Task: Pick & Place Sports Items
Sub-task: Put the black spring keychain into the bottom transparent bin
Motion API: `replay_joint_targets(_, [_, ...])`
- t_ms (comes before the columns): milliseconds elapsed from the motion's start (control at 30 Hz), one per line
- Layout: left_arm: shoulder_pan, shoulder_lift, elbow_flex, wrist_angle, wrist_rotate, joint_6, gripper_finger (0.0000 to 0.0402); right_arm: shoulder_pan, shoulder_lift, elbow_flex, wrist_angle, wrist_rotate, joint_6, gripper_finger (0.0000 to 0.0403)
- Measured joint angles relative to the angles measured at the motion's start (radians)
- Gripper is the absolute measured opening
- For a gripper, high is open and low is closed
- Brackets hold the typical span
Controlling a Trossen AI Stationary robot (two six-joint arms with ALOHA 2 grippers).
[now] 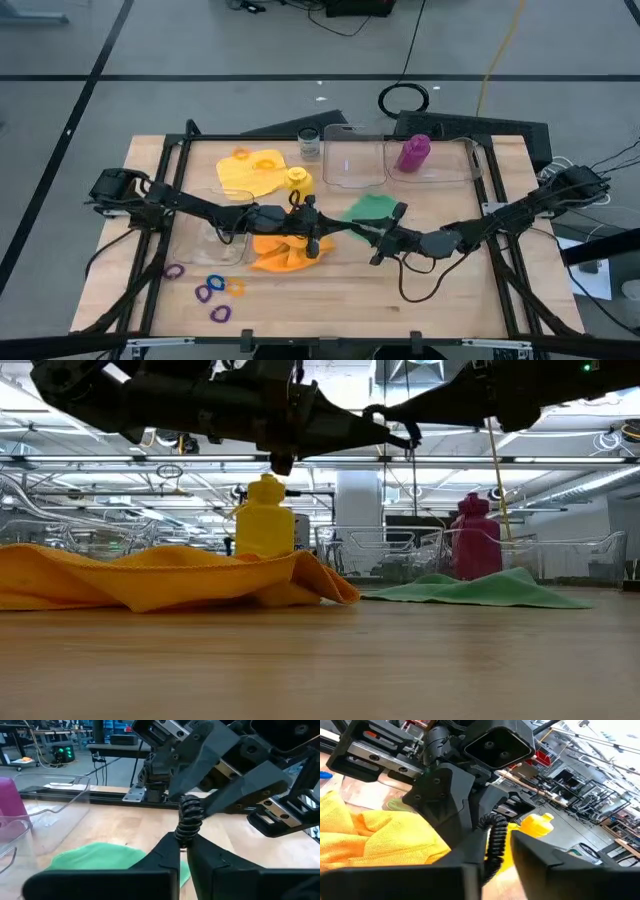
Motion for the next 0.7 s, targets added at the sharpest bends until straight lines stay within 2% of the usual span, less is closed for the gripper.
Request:
replay_joint_targets(167, [-0.001,0.000,0.000,-0.004,0.000,0.009,0.0008,0.000,0.000,0.000,0.000,0.000,0.000,0.0135])
replay_joint_targets(333, [-0.004,0.000,0.000,-0.008,0.000,0.017,0.0008,0.001,-0.012,0.000,0.001,0.002,0.000,0.0189])
replay_joint_targets(533, [-0.010,-0.027,-0.001,-0.057,-0.003,0.044,0.0008,0.038,-0.056,0.000,0.000,0.003,-0.020,0.0227])
replay_joint_targets(700, [-0.016,-0.130,-0.001,-0.237,-0.033,0.063,0.0008,0.085,-0.097,-0.001,-0.003,0.006,-0.045,0.0240])
